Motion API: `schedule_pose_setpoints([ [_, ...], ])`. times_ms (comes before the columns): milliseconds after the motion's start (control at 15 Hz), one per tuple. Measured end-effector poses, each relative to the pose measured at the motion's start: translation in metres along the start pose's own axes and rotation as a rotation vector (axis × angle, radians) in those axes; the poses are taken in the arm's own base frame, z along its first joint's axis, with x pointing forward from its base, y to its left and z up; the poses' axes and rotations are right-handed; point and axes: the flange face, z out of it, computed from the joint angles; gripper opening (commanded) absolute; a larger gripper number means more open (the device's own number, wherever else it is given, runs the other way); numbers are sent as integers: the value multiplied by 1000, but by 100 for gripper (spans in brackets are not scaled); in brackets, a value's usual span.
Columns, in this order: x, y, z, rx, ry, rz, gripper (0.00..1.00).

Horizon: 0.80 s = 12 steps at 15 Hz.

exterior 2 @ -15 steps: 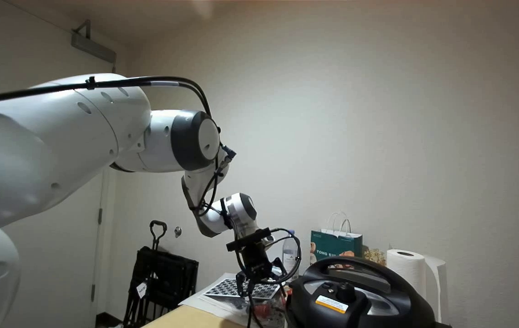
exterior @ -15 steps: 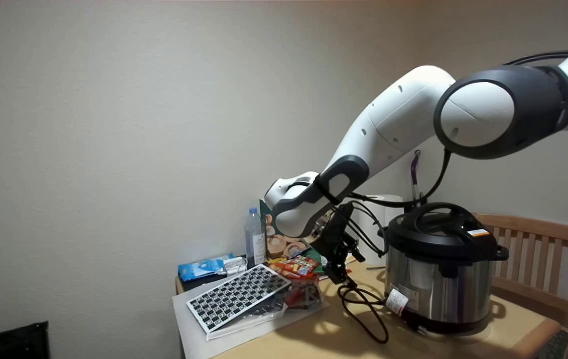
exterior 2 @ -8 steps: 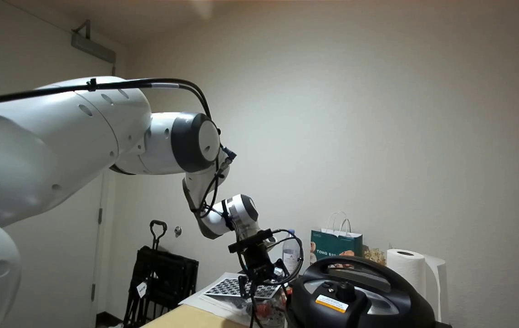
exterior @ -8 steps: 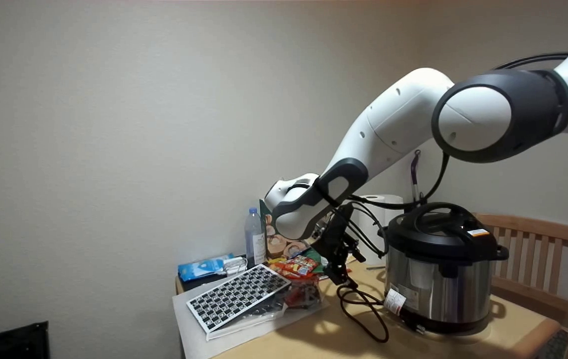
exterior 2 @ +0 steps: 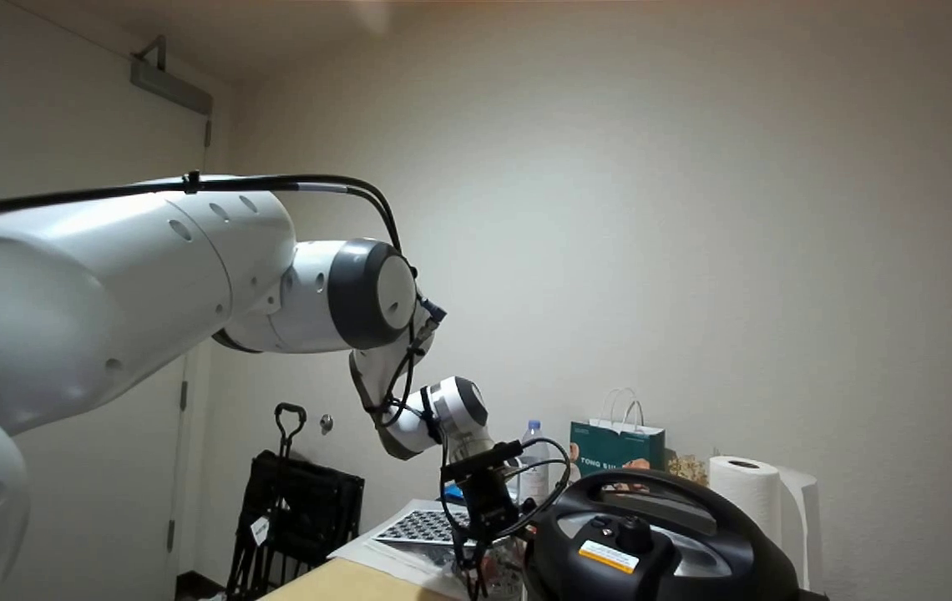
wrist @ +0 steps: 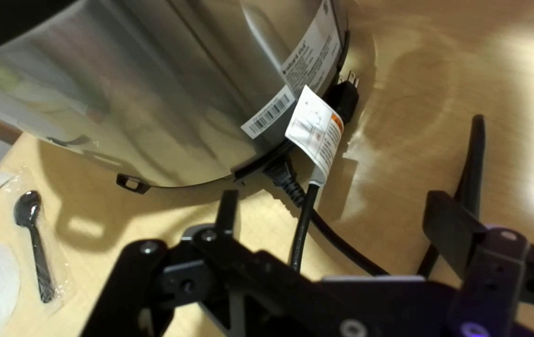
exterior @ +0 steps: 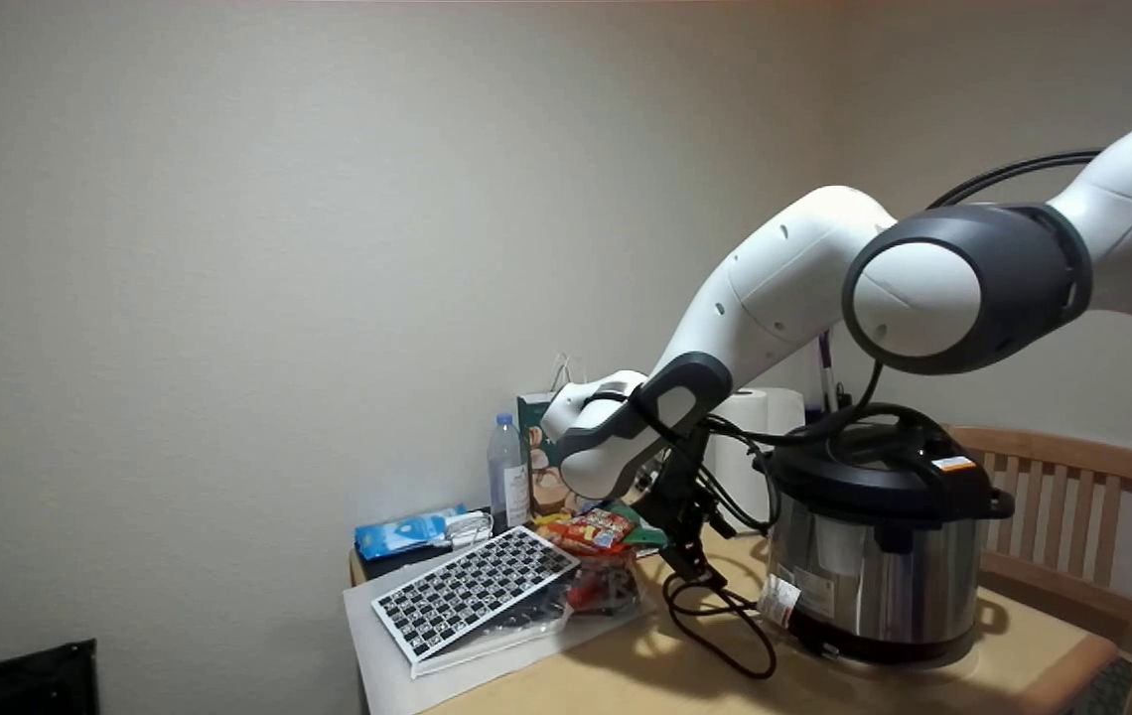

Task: Extend the power cord of the appliance on the table

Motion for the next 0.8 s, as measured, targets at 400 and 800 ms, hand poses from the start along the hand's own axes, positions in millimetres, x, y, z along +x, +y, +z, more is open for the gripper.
schedule_pose_setpoints([
  [400,2,-1,1,-5,1,0,100],
  [800,29,12,50,-14,-61,15,100],
])
